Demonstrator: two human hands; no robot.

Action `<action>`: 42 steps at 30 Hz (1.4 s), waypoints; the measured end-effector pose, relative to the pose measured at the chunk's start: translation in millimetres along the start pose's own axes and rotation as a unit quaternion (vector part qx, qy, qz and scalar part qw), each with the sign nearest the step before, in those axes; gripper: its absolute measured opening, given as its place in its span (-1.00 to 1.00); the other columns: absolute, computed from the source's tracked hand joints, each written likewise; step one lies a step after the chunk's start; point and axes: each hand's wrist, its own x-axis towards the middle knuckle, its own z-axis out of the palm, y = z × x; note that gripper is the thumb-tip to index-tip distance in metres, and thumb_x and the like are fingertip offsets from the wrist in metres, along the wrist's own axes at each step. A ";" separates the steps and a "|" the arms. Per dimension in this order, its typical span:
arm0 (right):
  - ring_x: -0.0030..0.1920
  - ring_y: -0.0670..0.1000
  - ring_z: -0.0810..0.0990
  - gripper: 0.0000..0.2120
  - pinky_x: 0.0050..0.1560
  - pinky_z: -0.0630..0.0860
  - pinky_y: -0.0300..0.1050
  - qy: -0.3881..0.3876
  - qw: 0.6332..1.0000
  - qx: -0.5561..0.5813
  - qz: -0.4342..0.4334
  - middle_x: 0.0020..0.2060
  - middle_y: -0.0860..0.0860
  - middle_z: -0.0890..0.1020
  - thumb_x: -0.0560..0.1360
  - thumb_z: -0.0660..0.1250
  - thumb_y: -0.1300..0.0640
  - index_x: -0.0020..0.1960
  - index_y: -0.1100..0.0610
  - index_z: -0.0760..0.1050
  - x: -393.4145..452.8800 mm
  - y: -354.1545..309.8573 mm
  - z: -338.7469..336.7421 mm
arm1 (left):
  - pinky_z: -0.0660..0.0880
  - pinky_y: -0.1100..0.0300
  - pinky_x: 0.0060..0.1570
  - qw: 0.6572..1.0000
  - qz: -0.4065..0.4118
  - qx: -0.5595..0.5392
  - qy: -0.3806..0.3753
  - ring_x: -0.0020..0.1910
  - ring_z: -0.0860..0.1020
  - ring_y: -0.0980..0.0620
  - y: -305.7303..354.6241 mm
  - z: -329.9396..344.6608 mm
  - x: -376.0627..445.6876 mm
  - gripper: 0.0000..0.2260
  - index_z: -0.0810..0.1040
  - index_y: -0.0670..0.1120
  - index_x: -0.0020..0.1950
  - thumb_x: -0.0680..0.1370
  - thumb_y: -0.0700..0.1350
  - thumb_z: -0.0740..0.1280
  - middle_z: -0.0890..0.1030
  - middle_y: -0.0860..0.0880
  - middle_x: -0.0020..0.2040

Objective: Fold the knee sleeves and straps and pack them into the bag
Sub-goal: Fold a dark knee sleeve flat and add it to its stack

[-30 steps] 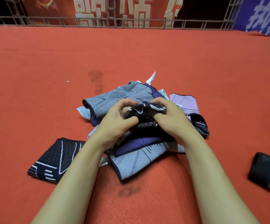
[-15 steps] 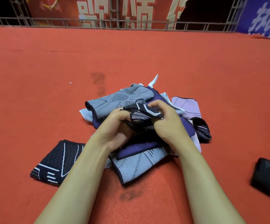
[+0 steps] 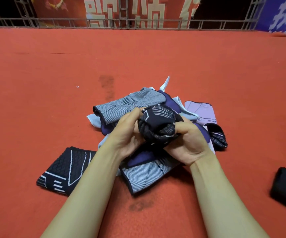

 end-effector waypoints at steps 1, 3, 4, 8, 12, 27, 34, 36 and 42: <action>0.09 0.27 0.67 -0.54 0.26 0.60 0.15 -0.015 0.999 0.036 -0.003 0.04 0.28 0.69 0.28 0.23 0.47 0.13 0.36 0.66 0.2 1.2 2.6 | 0.66 0.13 -0.06 1.000 0.003 0.005 -0.018 -0.14 0.68 -0.01 -2.3 -1.0 -0.5 -0.75 0.65 -0.19 0.01 0.65 -0.16 0.19 0.69 -0.13 -0.08; 0.08 0.24 0.71 -0.55 0.17 0.65 0.10 -0.029 0.993 0.114 -0.018 0.06 0.29 0.70 0.23 0.49 0.35 0.12 0.38 0.66 0.4 -1.6 4.5 | 0.65 0.15 -0.10 0.998 0.018 0.029 -0.056 -0.14 0.69 0.03 -3.8 1.0 -2.7 -0.86 0.67 -0.15 0.04 0.56 -0.16 0.35 0.70 -0.09 -0.06; 0.10 0.24 0.71 -0.52 0.18 0.64 0.11 -0.036 0.986 0.158 -0.026 0.08 0.30 0.69 0.23 0.54 0.30 0.14 0.39 0.66 0.0 -4.8 3.5 | 0.66 0.17 -0.10 0.997 0.027 0.035 -0.057 -0.11 0.67 0.01 -3.3 2.1 -3.7 -0.78 0.62 -0.17 0.14 0.51 -0.16 0.42 0.68 -0.12 -0.01; 0.21 0.29 0.62 -0.43 0.41 0.46 0.24 -0.008 0.990 0.139 -0.039 0.18 0.34 0.63 0.28 0.47 0.20 0.26 0.39 0.59 -4.5 -19.1 -3.0 | 0.58 0.02 0.08 0.991 0.080 0.082 -0.072 0.09 0.55 -0.14 -2.9 2.6 -4.0 -0.62 0.49 -0.13 0.25 0.47 -0.25 0.47 0.60 -0.15 0.11; 0.20 0.27 0.64 -0.42 0.38 0.48 0.24 -0.001 0.990 0.137 -0.031 0.20 0.31 0.64 0.25 0.45 0.24 0.28 0.34 0.60 -4.0 -17.0 -2.2 | 0.55 0.03 -0.07 0.975 0.139 0.167 -0.045 -0.02 0.56 -0.12 -2.5 4.3 -4.9 -0.76 0.55 -0.14 0.15 0.51 -0.23 0.48 0.66 -0.11 0.00; 0.29 0.30 0.55 -0.35 0.34 0.51 0.25 0.010 0.983 0.170 -0.068 0.28 0.30 0.57 0.34 0.48 0.21 0.40 0.32 0.44 -4.5 -15.3 7.3 | 0.58 0.20 -0.15 0.970 0.111 0.201 -0.084 -0.08 0.61 0.07 5.8 7.6 -14.0 -0.80 0.57 -0.16 0.15 0.60 -0.39 0.33 0.67 -0.01 -0.08; 0.39 0.30 0.50 -0.21 0.45 0.42 0.25 0.090 0.993 0.077 0.001 0.41 0.31 0.48 0.28 0.65 0.07 0.44 0.26 0.49 -3.5 -12.8 -3.3 | 0.67 0.01 -0.10 0.977 0.039 0.194 -0.085 -0.04 0.69 -0.10 36.0 8.5 -22.9 -0.57 0.59 -0.13 0.26 0.62 0.19 0.31 0.71 -0.12 0.03; 0.40 0.31 0.51 -0.35 0.47 0.38 0.26 0.116 0.992 0.047 0.006 0.38 0.28 0.53 0.30 0.61 0.07 0.34 0.24 0.58 -2.2 -13.8 -7.4 | 0.67 0.02 -0.09 0.968 0.036 0.232 -0.089 -0.01 0.71 -0.11 36.1 11.4 -26.5 -0.50 0.56 -0.16 0.34 0.58 0.19 0.35 0.72 -0.12 0.09; 0.15 0.20 0.69 -0.54 0.25 0.61 0.14 0.213 0.975 -0.065 0.008 0.19 0.26 0.68 0.57 0.38 0.07 0.37 0.33 0.54 0.3 -20.1 -5.4 | 0.67 0.00 0.01 0.957 0.055 0.270 -0.092 0.02 0.72 0.00 31.2 11.4 -28.0 -0.66 0.49 -0.06 0.44 0.67 -0.18 0.37 0.73 -0.02 0.09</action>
